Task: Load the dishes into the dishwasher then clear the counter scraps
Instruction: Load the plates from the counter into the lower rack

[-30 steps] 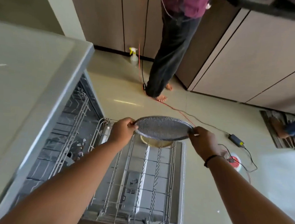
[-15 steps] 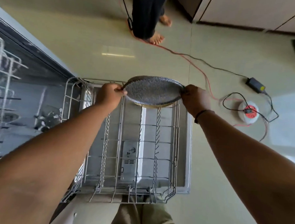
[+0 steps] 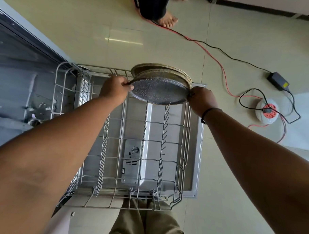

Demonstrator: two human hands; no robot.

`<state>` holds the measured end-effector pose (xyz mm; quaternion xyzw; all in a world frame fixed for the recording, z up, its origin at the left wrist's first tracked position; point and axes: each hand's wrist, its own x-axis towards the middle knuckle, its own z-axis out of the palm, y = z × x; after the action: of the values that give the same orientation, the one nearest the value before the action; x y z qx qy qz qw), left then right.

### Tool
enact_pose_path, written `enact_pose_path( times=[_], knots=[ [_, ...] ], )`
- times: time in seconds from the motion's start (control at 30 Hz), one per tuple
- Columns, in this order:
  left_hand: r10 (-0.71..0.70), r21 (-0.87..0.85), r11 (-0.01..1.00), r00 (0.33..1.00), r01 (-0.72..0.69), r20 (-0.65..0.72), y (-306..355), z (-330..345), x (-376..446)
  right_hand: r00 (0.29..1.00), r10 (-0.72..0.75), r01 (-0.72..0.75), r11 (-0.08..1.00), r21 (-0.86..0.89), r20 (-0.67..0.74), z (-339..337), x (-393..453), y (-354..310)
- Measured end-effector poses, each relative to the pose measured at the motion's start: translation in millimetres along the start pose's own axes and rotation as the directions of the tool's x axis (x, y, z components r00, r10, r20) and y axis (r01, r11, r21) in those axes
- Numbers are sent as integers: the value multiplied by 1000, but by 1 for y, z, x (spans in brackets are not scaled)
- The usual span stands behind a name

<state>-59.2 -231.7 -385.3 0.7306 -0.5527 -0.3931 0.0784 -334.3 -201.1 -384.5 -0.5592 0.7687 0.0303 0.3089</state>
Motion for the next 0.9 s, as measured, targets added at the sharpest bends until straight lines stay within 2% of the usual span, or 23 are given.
enact_pose_path(
  times=[0.2, 0.37, 0.5, 0.63, 0.73, 0.9],
  knots=[
    [18, 107, 994, 995, -29, 103, -3, 12, -7, 1000, 4, -4, 999, -42, -5, 8, -2, 4],
    [102, 92, 989, 985, -116, 142, 6, 14, -27, 1000, -15, 17, 996, 90, -16, -1, -13, 2],
    [25, 145, 988, 980, -54, 199, -4, 9, -44, 999, -35, 35, 996, 87, 1, -6, -31, -5],
    [-67, 191, 981, 967, 19, 247, -17, 2, -82, 994, -56, 55, 998, 15, 92, -7, -65, -5],
    [-108, 156, 985, 960, 68, 259, -24, -6, -130, 981, -81, 96, 992, -78, 178, -8, -101, -8],
    [-111, 120, 989, 957, 81, 267, -27, -33, -242, 921, -204, 280, 938, -202, 331, -11, -174, -22]
  ],
)
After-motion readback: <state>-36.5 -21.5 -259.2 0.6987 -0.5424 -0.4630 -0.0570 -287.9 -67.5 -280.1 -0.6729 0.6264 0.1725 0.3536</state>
